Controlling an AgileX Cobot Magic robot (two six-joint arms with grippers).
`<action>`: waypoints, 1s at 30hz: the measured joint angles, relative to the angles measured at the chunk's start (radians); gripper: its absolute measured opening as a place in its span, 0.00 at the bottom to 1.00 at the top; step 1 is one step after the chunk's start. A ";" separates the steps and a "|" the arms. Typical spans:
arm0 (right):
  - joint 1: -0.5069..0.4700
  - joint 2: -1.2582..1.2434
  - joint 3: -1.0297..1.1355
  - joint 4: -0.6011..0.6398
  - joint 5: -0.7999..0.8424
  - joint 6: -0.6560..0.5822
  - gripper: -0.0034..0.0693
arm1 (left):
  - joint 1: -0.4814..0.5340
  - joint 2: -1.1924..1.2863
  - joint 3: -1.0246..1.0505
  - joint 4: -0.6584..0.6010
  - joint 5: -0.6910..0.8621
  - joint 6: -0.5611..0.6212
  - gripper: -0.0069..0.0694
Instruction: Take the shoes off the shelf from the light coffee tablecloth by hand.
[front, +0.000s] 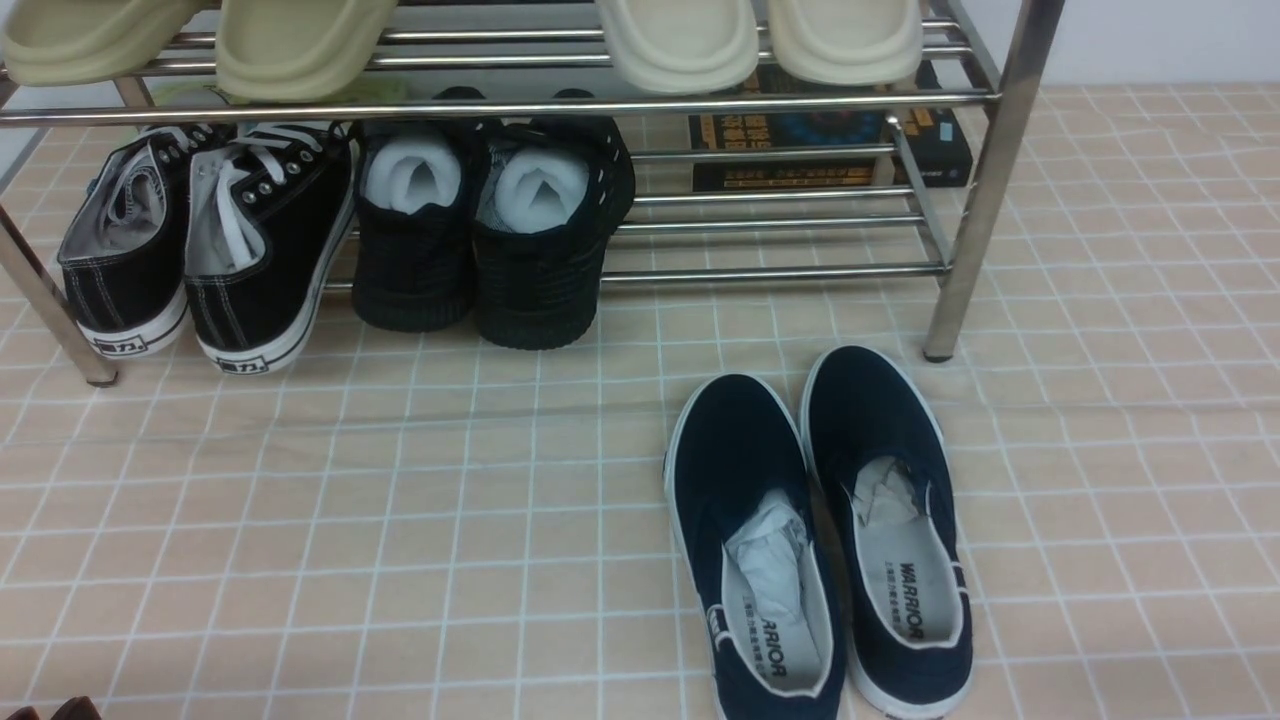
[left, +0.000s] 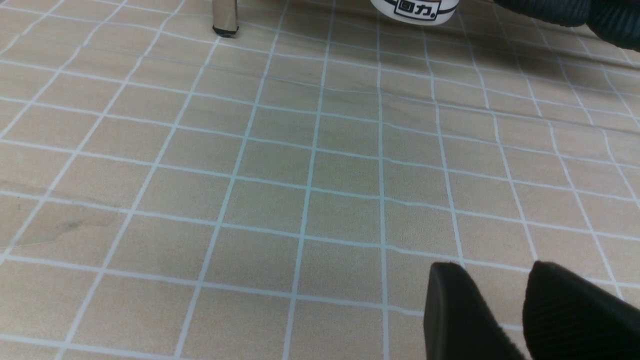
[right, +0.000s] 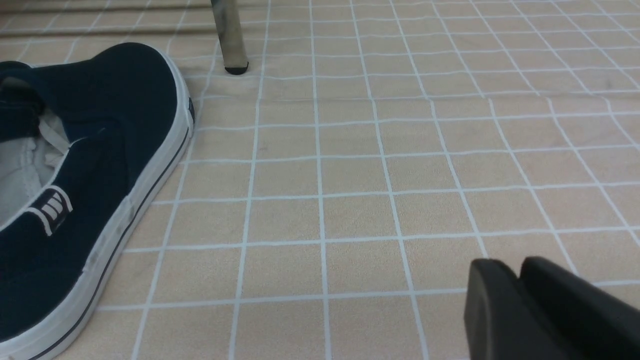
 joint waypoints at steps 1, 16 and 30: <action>0.000 0.000 0.000 0.000 0.000 0.000 0.18 | 0.000 0.000 0.000 0.000 0.000 0.000 0.41; 0.000 0.000 0.000 0.000 0.000 0.000 0.20 | 0.000 0.000 0.000 0.000 0.000 0.000 0.41; 0.000 0.000 0.000 0.000 0.000 0.000 0.22 | 0.000 0.000 0.000 0.000 0.000 0.000 0.41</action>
